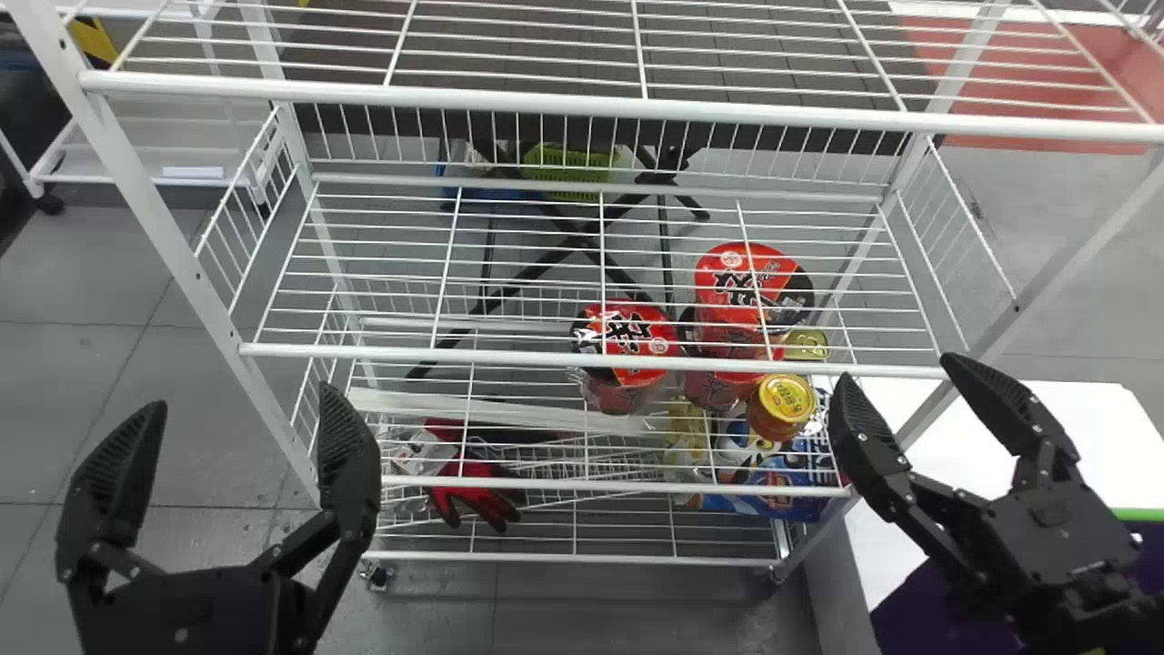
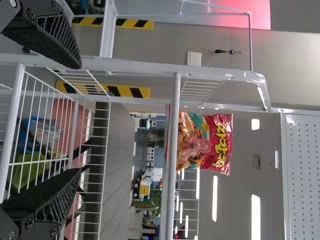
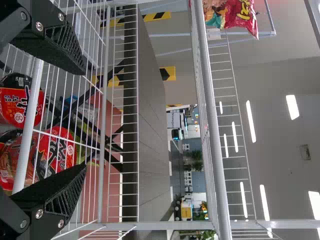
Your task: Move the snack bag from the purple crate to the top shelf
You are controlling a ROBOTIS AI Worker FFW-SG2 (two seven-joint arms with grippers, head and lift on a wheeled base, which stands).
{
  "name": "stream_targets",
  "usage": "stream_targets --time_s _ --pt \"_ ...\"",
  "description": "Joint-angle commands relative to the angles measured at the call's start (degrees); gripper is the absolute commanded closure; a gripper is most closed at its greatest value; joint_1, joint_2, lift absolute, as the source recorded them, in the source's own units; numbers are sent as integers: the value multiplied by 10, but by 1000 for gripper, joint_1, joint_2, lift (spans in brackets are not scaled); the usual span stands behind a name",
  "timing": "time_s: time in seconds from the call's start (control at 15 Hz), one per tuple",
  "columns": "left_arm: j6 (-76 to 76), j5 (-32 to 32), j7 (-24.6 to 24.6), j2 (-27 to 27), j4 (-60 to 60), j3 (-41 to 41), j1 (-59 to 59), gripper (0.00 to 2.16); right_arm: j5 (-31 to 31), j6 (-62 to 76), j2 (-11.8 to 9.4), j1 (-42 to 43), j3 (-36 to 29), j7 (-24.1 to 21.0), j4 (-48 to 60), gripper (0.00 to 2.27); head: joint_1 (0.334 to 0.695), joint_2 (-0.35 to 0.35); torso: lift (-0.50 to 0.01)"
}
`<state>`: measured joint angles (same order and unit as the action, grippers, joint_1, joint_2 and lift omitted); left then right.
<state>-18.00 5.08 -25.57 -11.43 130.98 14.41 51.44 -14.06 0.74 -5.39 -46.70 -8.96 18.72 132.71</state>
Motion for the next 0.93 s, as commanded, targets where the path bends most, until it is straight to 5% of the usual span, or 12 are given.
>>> stream_targets --time_s 0.0,0.87 --pt "-1 -2 0 0 0 -1 0 73 0 0 0 -1 0 0 -1 167 695 -59 -349" --pt "-12 -8 -1 0 1 -4 -3 76 1 0 1 7 4 0 -7 167 695 -51 -400"
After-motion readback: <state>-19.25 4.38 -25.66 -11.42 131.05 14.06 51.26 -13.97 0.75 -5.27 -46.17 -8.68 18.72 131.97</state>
